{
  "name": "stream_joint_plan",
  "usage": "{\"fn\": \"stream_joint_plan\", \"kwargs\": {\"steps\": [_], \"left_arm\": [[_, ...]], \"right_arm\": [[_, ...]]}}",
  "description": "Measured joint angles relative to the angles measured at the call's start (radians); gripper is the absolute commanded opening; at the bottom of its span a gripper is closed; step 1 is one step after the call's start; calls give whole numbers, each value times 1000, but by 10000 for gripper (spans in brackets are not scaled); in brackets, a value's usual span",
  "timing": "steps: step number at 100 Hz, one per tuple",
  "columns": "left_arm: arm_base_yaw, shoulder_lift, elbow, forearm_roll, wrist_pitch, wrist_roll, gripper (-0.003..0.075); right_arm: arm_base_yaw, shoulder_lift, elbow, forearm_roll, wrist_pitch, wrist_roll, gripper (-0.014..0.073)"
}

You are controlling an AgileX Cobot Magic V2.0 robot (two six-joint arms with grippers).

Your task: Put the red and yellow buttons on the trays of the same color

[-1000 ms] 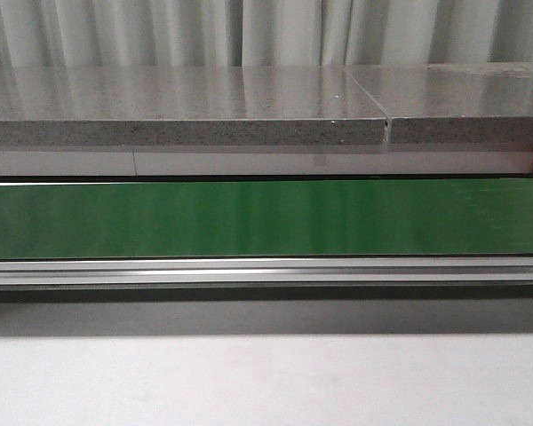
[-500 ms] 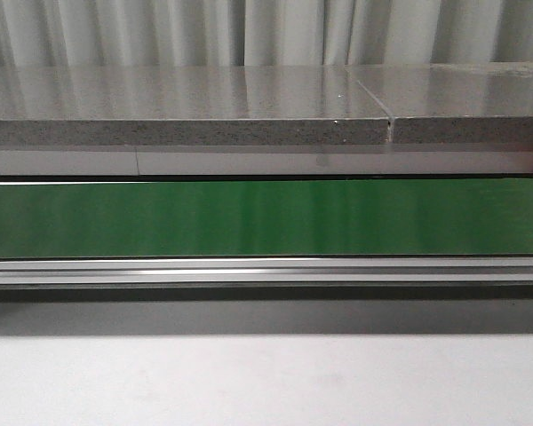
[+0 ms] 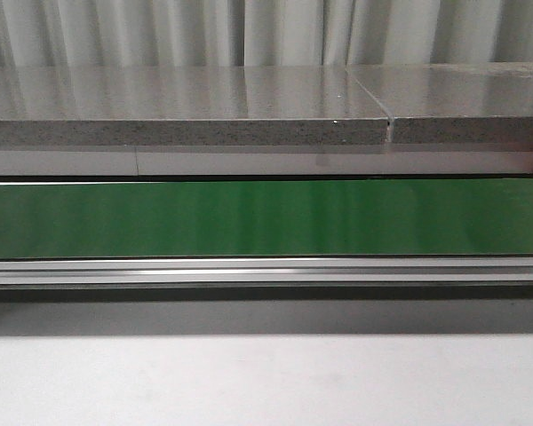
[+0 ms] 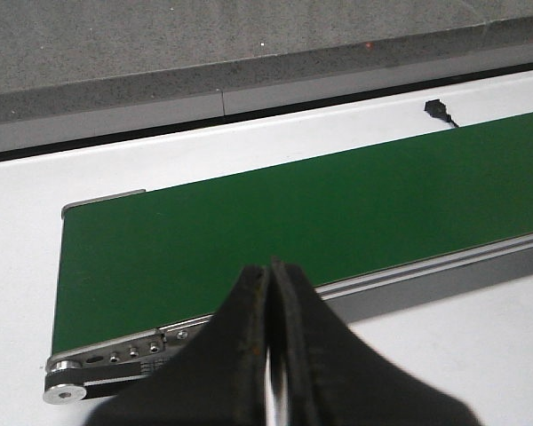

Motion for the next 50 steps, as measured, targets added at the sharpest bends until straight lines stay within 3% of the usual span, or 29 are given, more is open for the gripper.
{"fn": "stream_joint_plan", "kwargs": {"steps": [35, 50], "left_arm": [[0, 0, 2, 11, -4, 0, -21], [0, 0, 49, 48, -107, -81, -21]], "right_arm": [[0, 0, 0, 0, 0, 0, -65], [0, 0, 0, 0, 0, 0, -65]]}}
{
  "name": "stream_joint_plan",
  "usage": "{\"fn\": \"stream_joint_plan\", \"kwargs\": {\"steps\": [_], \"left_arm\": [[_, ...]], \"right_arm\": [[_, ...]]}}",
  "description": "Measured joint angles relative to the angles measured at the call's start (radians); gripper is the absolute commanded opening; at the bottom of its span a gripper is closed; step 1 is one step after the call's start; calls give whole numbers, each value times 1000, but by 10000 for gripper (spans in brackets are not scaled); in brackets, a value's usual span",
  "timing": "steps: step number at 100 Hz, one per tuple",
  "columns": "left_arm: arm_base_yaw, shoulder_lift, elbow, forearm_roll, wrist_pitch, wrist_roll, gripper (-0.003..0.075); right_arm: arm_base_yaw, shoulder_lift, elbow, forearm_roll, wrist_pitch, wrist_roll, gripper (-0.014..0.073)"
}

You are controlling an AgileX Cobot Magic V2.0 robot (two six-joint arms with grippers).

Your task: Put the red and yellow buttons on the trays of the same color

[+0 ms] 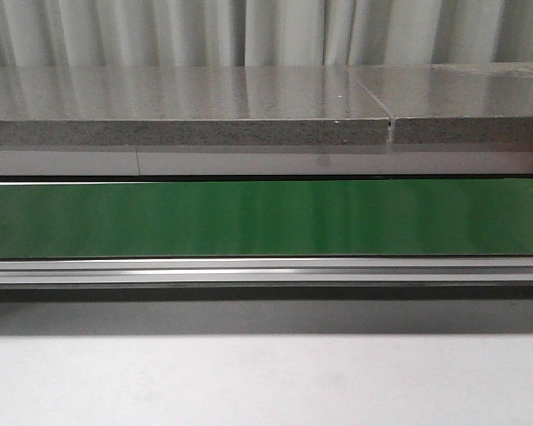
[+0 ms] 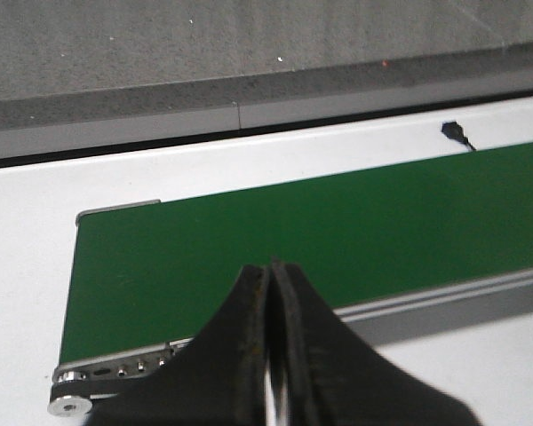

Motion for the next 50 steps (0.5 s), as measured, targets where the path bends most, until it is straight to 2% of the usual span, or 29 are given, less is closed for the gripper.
{"fn": "stream_joint_plan", "kwargs": {"steps": [24, 50], "left_arm": [[18, -4, 140, 50, -317, -54, -21], [76, -98, 263, 54, -435, -58, -21]], "right_arm": [[0, 0, 0, 2, 0, 0, -65], [0, 0, 0, 2, 0, 0, -65]]}}
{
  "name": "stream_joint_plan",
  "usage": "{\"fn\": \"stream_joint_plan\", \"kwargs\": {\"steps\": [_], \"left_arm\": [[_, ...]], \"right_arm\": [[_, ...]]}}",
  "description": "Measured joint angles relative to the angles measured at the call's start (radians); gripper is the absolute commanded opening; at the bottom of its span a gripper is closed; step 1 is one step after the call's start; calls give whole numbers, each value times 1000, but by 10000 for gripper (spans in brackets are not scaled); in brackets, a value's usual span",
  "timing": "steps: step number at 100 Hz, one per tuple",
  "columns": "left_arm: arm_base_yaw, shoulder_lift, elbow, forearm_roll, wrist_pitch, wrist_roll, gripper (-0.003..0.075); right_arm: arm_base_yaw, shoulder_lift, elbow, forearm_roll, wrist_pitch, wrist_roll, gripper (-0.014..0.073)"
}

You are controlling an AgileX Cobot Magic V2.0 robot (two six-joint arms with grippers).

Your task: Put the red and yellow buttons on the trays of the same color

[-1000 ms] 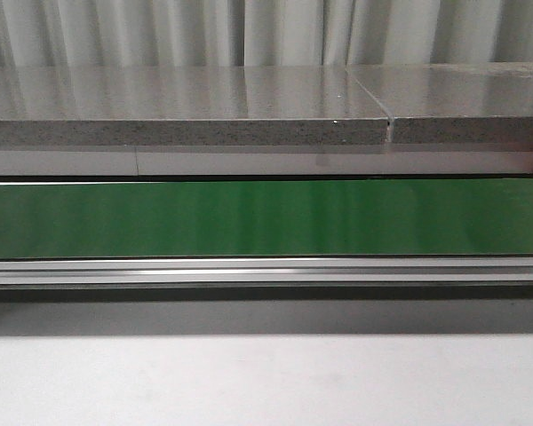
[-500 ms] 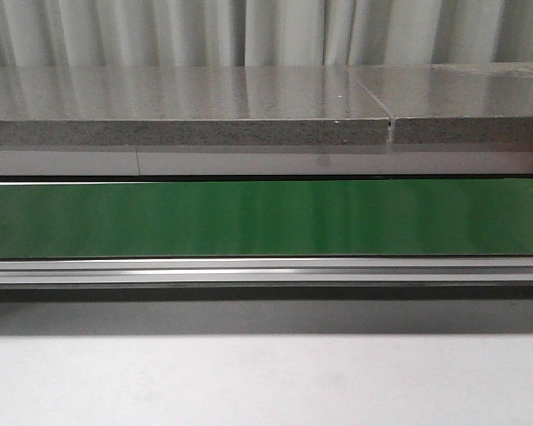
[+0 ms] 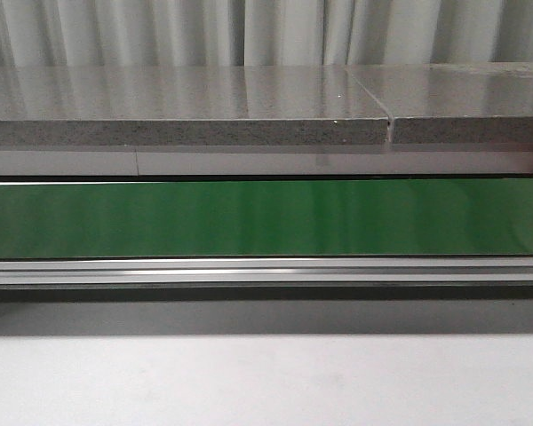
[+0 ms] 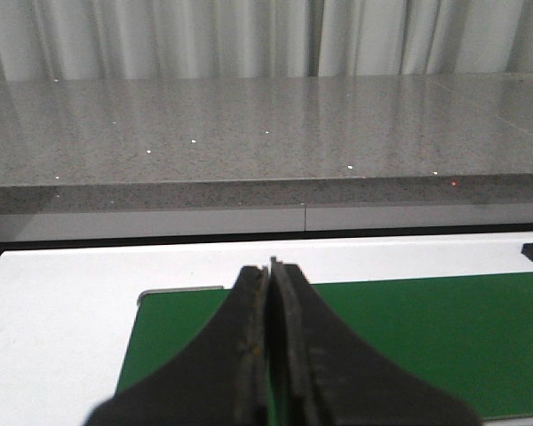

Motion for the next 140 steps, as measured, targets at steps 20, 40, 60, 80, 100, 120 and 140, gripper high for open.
{"fn": "stream_joint_plan", "kwargs": {"steps": [20, 40, 60, 80, 100, 120, 140], "left_arm": [[11, -84, 132, 0, -97, 0, -21], [11, -185, 277, -4, -185, 0, -21], [17, -249, 279, -42, -167, 0, -21], [28, -249, 279, -46, -146, 0, -21], [28, -249, 279, -43, -146, 0, -21], [28, -249, 279, -43, -146, 0, -21], [28, -249, 279, -43, -146, 0, -21]], "right_arm": [[0, 0, 0, 0, 0, 0, -65], [0, 0, 0, 0, 0, 0, -65], [0, 0, 0, 0, 0, 0, -65], [0, 0, 0, 0, 0, 0, -65], [-3, 0, 0, 0, 0, 0, -65], [-3, 0, 0, 0, 0, 0, -65], [-3, 0, 0, 0, 0, 0, -65]]}}
